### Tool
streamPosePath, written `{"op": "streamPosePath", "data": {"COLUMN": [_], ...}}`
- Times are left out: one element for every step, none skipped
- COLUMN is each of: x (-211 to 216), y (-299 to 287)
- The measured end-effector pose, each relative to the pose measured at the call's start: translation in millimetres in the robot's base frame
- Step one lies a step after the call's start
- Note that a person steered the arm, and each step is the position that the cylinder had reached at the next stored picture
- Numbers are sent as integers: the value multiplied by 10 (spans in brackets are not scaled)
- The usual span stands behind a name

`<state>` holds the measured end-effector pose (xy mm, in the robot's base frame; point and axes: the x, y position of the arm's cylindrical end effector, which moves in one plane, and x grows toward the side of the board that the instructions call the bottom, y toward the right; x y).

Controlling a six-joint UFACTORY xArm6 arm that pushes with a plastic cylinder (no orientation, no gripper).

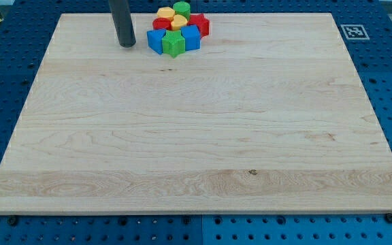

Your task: Push the blue triangle right a bit

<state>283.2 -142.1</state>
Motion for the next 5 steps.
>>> {"op": "streamPosePath", "data": {"x": [-267,-307,-307,-285,-183], "y": [-81,-56,-10,105,217]}}
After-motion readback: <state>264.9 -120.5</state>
